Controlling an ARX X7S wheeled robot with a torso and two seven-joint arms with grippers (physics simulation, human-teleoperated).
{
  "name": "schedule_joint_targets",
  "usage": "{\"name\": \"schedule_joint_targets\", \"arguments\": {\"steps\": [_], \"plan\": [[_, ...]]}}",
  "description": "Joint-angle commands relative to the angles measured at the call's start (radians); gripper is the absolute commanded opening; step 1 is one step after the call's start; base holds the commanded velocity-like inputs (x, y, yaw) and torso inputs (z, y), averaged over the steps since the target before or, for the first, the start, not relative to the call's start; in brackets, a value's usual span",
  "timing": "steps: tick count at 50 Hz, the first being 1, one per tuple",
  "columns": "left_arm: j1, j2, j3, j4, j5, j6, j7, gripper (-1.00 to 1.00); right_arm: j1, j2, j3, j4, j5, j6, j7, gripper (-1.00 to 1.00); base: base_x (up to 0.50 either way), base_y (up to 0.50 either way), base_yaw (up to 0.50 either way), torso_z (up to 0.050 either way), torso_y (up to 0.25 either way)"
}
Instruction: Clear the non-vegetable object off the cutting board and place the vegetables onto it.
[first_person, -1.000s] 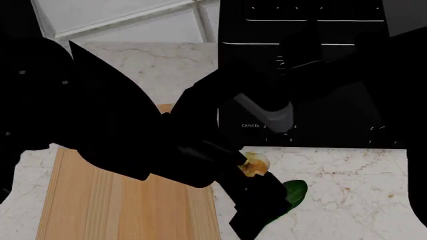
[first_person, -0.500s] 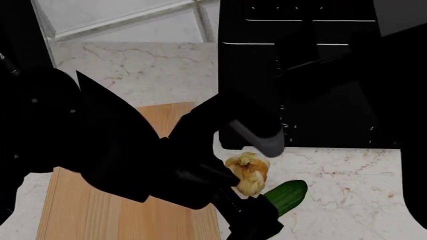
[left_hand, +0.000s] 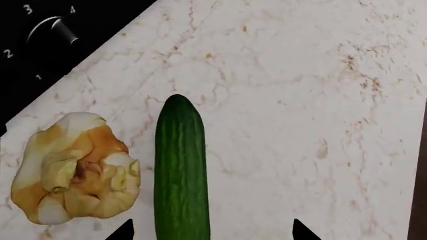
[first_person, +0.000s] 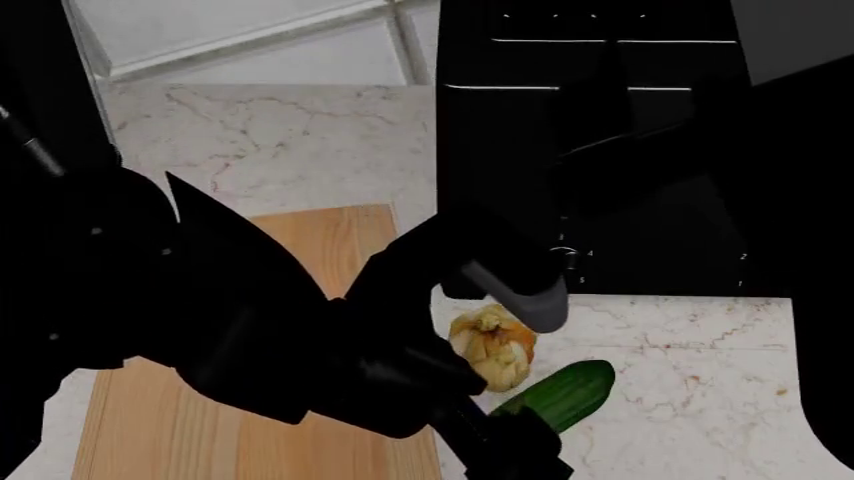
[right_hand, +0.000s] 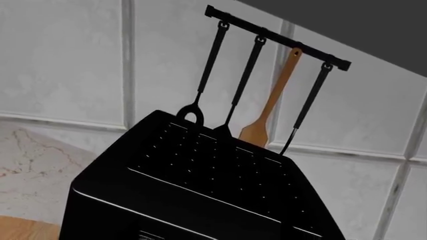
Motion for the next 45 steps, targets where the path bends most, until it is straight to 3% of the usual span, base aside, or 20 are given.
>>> {"name": "schedule_joint_targets", "arguments": {"steps": [1, 40, 41, 45], "plan": [[0.013, 0.022, -0.007, -0.003, 0.004, 0.028, 0.025, 1.0, 0.005, -0.014, 0.012, 0.005, -0.005, -0.012, -0.025, 1.0, 0.0, 0.0, 0.0, 0.0, 0.0], [0.092, 0.011, 0.05, -0.022, 0.036, 0.092, 0.058, 1.0, 0.015, -0.006, -0.008, 0.009, 0.024, -0.017, -0.006, 1.0, 0.0, 0.0, 0.0, 0.0, 0.0], [0.093, 0.009, 0.047, -0.019, 0.034, 0.096, 0.049, -1.0, 0.012, -0.005, -0.008, 0.008, 0.024, -0.019, -0.006, 1.0, 0.0, 0.0, 0.0, 0.0, 0.0], [0.086, 0.004, 0.036, 0.001, 0.009, 0.086, 0.031, -1.0, 0.011, -0.005, -0.011, 0.009, 0.02, -0.023, -0.01, 1.0, 0.0, 0.0, 0.0, 0.0, 0.0]]}}
